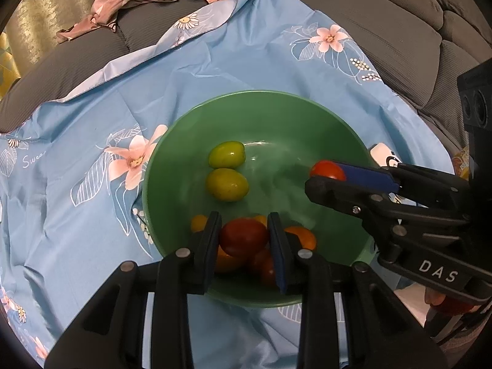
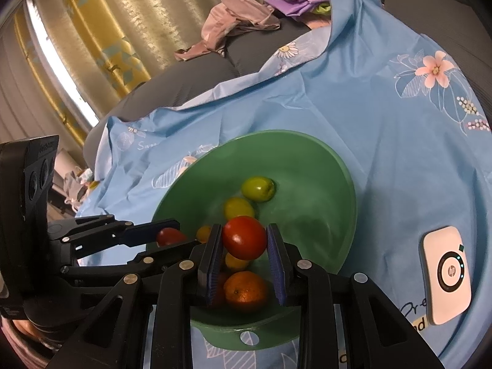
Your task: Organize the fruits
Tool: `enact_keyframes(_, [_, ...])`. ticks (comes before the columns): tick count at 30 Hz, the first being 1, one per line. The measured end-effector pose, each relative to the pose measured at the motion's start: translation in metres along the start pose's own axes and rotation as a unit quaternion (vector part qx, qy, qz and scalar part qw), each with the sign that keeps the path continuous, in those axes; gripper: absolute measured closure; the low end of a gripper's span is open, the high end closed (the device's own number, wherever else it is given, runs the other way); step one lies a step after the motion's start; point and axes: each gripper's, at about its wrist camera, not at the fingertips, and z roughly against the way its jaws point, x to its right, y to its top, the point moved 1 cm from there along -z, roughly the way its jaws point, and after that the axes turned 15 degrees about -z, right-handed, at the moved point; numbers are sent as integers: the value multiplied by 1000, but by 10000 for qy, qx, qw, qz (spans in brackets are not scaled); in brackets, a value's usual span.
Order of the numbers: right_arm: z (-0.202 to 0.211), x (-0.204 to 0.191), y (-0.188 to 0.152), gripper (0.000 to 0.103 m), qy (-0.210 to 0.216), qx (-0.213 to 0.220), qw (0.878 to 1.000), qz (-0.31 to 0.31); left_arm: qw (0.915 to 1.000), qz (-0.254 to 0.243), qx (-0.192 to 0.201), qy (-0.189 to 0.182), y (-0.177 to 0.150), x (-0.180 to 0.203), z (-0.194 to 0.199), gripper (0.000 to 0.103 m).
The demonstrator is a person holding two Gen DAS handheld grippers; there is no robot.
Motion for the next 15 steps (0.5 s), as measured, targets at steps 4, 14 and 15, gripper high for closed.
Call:
enact_keyframes(4, [1, -1, 0, 73, -43, -10, 10000, 0, 10000, -8, 14, 45, -1, 0, 3, 56])
enact_keyframes(14, [19, -7, 0, 68, -256, 77, 9996, 55, 9995, 112, 139, 275, -4, -1, 27, 26])
enact_keyframes(15, [22, -8, 1, 67, -300, 96, 9995, 77, 9992, 156, 156, 328, -4, -1, 33, 21])
